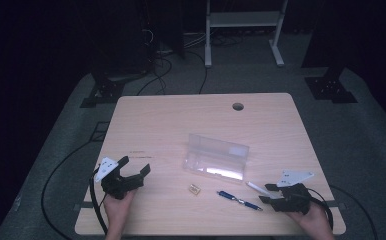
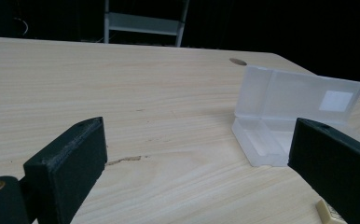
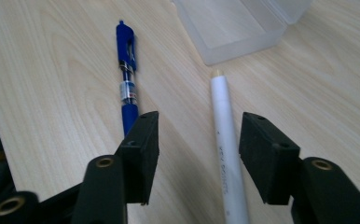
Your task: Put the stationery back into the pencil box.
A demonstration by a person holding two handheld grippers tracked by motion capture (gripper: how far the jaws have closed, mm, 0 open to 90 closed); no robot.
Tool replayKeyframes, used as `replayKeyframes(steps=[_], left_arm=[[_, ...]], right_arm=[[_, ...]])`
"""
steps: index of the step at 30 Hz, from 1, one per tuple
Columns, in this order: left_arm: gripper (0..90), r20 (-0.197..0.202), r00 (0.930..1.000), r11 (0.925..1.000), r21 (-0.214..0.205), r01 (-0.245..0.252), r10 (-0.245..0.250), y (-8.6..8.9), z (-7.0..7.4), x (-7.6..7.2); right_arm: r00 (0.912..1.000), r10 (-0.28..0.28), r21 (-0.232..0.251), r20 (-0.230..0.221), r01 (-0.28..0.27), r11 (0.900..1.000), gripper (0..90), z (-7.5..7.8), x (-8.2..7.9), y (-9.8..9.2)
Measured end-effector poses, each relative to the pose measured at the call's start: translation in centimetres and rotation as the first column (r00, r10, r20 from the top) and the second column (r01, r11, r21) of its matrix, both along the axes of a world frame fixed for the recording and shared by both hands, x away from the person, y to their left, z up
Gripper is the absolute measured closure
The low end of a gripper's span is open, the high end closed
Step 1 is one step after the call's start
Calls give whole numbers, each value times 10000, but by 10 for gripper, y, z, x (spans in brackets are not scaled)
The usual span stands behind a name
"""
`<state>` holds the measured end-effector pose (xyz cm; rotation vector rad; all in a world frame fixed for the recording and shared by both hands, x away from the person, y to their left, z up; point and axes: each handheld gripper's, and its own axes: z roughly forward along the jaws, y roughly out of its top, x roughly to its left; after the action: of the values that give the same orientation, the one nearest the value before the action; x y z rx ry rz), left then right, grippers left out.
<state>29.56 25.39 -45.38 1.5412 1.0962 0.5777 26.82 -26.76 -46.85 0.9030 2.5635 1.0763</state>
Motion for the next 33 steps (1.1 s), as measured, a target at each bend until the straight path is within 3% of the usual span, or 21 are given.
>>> replayKeyframes(steps=[20,33], left_arm=[[34,-31,10000,10000,58,-12,12,0,0,1],[34,-28,10000,9999,102,-4,4,0,0,1]], right_arm=[[9994,-233,-886,-250,210,9958,591,-8,4,0],[9988,-381,-1190,-304,342,9923,648,-13,7,2]])
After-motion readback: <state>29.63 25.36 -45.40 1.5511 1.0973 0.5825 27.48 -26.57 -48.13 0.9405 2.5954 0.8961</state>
